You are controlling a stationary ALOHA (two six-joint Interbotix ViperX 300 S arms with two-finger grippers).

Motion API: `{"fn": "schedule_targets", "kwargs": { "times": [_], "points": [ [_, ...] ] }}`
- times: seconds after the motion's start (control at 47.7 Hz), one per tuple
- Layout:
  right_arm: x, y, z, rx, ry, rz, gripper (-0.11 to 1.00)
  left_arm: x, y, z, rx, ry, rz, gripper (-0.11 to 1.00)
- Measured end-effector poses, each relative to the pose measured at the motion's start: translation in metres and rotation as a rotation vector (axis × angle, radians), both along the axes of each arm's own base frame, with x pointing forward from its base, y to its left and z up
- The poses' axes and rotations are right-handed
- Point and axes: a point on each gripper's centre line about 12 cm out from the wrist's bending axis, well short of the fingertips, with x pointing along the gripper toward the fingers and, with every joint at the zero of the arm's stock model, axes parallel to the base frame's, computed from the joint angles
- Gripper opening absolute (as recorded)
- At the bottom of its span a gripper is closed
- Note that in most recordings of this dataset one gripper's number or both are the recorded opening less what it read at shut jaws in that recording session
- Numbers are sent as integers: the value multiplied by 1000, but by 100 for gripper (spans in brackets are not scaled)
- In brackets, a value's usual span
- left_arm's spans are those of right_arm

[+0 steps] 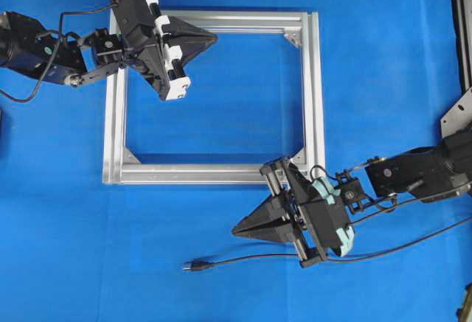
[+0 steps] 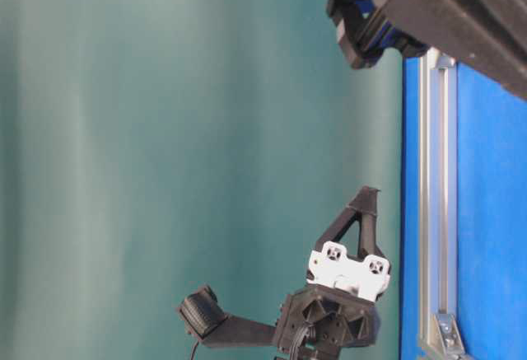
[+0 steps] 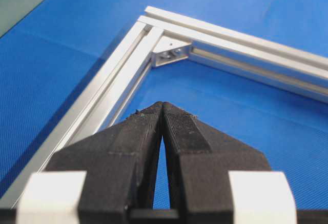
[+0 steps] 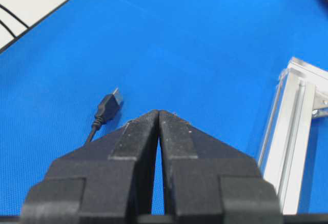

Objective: Insert the wire through the string loop located on the right side.
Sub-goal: 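Lower the right gripper onto the black USB cable near its plug and grasp it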

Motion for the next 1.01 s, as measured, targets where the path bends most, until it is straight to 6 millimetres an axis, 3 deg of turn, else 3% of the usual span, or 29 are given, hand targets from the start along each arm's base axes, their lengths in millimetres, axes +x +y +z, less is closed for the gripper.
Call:
{"fn": "schedule_targets", "kwargs": {
  "times": [0.21, 0.608, 0.733, 0.943, 1.006],
  "points": [
    [-1, 15, 11, 4, -8, 37, -5, 0, -2, -1, -11, 33, -13, 0],
    [-2, 16, 10, 63, 33, 23, -1, 3, -1, 2, -7, 25, -15, 0],
    [-3, 21, 10, 66, 33, 34, 21, 2, -2, 2, -7, 26, -15, 0],
    [-6, 27, 10, 75, 39, 47, 82, 3, -2, 2, -6, 25, -16, 0],
    [-6, 29, 10, 76, 38, 51, 88, 3, -1, 2, -7, 25, -15, 0]
  ]
}}
